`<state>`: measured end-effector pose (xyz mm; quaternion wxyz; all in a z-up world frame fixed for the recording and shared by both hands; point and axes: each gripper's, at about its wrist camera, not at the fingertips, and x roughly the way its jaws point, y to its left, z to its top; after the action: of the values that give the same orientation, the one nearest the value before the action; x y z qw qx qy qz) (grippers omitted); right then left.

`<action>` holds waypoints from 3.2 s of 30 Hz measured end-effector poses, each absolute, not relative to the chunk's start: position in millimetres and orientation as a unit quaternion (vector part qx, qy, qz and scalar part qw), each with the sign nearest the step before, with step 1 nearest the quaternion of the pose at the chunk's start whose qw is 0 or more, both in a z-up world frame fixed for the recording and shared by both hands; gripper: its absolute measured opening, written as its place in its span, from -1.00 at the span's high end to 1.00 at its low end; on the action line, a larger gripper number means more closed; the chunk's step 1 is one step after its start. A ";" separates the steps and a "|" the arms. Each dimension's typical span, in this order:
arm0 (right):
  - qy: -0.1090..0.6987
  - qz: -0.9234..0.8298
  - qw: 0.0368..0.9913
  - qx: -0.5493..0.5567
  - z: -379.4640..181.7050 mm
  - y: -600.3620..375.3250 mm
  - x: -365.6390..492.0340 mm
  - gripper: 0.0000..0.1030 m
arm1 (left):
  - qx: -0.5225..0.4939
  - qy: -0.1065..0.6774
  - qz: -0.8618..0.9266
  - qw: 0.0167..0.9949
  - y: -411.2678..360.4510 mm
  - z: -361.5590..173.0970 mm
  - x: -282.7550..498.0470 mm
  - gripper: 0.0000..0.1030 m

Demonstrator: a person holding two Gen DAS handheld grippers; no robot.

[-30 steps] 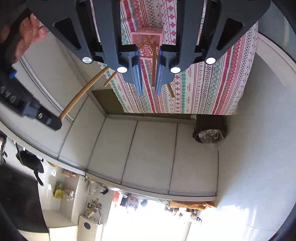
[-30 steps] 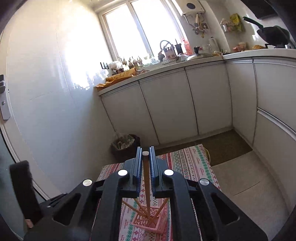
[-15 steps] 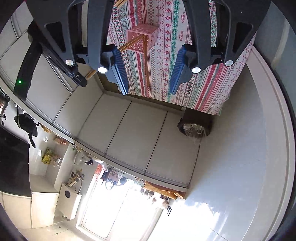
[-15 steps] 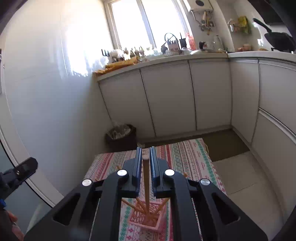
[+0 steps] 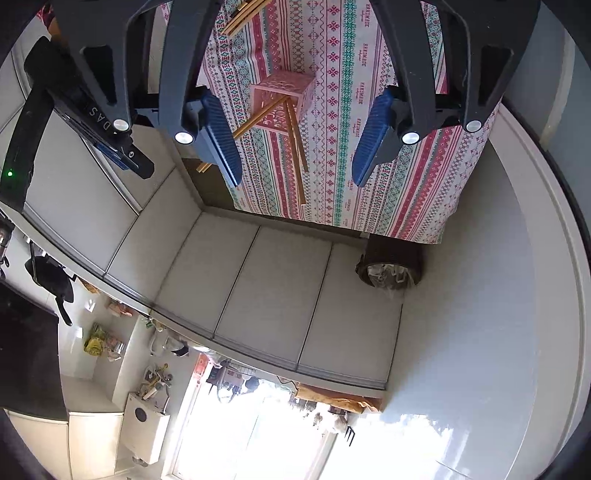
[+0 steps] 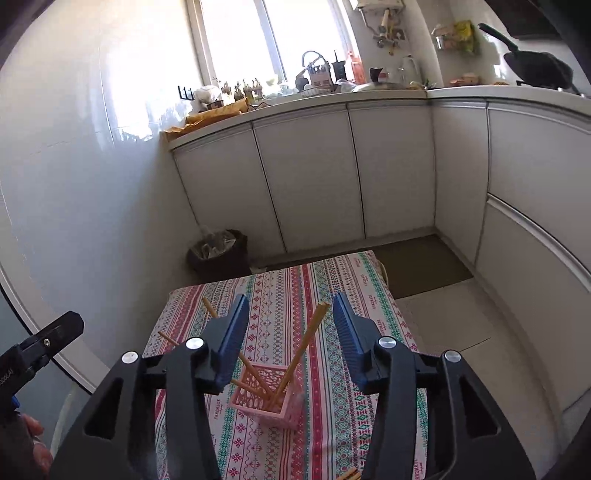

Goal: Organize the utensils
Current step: 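Open both tools to drop the chopsticks and pull back, then move both tools down toward the remaining chopstick pile, then close the left tool on a bamboo chopstick while the right tool grasps another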

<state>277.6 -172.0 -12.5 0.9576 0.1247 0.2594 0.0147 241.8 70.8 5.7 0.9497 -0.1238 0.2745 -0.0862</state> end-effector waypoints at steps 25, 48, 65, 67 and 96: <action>0.438 -0.112 0.862 0.229 -152.0 -279.9 150.2 -0.86 | 0.122 0.544 -0.146 0.817 -53.1 -134.1 258.2 -0.86; 0.480 -0.109 0.812 0.313 -183.8 -341.9 136.8 -0.86 | 0.180 0.642 -0.122 0.735 -124.4 -247.5 297.6 -0.47; 0.530 -0.087 0.786 0.306 -195.9 -301.3 165.3 -0.86 | 0.111 0.626 -0.178 0.751 -88.2 -247.4 280.3 0.85; 0.540 -0.087 0.779 0.305 -200.8 -290.0 173.7 -0.86 | 0.101 0.616 -0.181 0.760 -74.1 -233.4 276.2 0.85; 0.542 -0.090 0.791 0.268 -209.7 -226.3 184.1 0.89 | 0.026 0.577 -0.191 0.794 25.2 -161.8 243.0 0.82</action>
<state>184.1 -226.3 -209.7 0.7914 0.2677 0.5421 -0.0901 242.9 25.2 -161.8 0.7939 0.0259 0.5768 -0.1908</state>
